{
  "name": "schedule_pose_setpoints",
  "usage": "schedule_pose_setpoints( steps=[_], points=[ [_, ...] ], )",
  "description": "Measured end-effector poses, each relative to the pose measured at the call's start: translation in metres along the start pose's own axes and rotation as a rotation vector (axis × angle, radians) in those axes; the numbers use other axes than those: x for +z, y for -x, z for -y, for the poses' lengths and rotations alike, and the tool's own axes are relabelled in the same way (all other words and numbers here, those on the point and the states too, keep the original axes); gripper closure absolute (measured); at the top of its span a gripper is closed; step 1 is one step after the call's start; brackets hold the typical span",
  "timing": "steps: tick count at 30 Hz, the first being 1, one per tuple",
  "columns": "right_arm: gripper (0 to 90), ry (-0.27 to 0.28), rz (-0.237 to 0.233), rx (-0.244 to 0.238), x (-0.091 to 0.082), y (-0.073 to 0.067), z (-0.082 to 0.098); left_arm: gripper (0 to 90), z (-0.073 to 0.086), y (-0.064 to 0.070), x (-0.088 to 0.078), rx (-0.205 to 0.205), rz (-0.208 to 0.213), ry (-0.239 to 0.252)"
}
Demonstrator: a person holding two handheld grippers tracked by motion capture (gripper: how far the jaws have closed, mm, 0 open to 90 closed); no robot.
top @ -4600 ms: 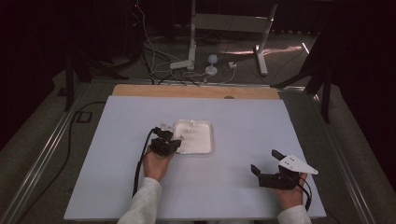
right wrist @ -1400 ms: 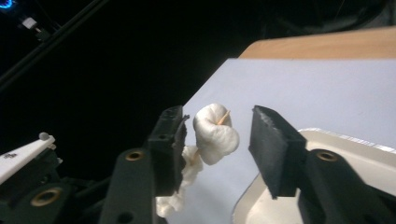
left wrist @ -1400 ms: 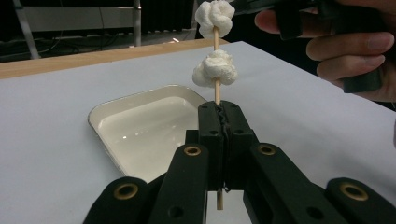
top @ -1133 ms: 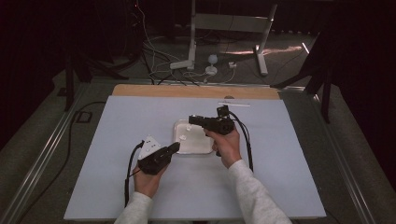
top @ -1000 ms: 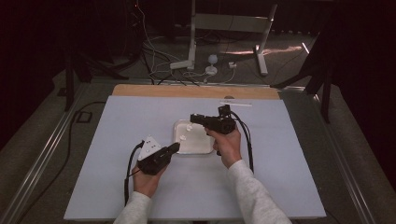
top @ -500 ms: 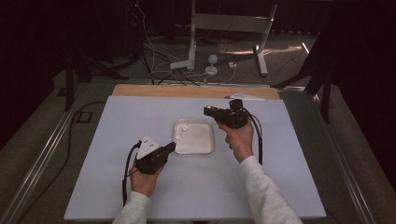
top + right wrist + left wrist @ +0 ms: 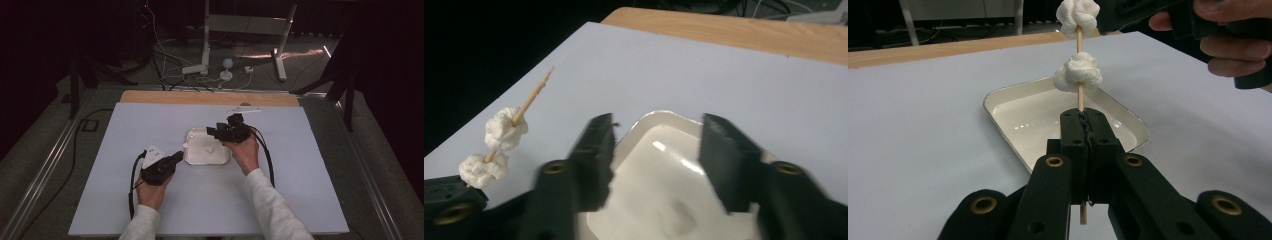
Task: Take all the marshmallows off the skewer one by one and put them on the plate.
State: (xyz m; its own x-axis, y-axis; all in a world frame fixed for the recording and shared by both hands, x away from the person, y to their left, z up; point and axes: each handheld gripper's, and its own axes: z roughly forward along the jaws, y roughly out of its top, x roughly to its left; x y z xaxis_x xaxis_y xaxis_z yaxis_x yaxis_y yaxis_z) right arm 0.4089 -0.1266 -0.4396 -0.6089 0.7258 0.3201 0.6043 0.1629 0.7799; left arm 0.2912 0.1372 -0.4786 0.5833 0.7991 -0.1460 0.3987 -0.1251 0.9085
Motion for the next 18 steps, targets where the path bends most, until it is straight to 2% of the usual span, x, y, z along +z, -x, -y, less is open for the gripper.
schedule_pose_setpoints(
  steps=[6,8,18],
  points=[
    [25.3,0.013,-0.07,0.026,-0.005,-0.004,0.002,89.9,0.0,0.001,0.001,0.002,-0.002,0.0],
    [21.0,0.016,-0.109,0.037,-0.005,-0.006,0.002,89.9,0.0,0.001,0.001,0.003,-0.001,-0.001],
    [15.0,0.026,-0.175,0.056,-0.007,-0.017,0.004,89.9,0.0,0.004,0.003,0.01,0.003,-0.003]
  ],
)
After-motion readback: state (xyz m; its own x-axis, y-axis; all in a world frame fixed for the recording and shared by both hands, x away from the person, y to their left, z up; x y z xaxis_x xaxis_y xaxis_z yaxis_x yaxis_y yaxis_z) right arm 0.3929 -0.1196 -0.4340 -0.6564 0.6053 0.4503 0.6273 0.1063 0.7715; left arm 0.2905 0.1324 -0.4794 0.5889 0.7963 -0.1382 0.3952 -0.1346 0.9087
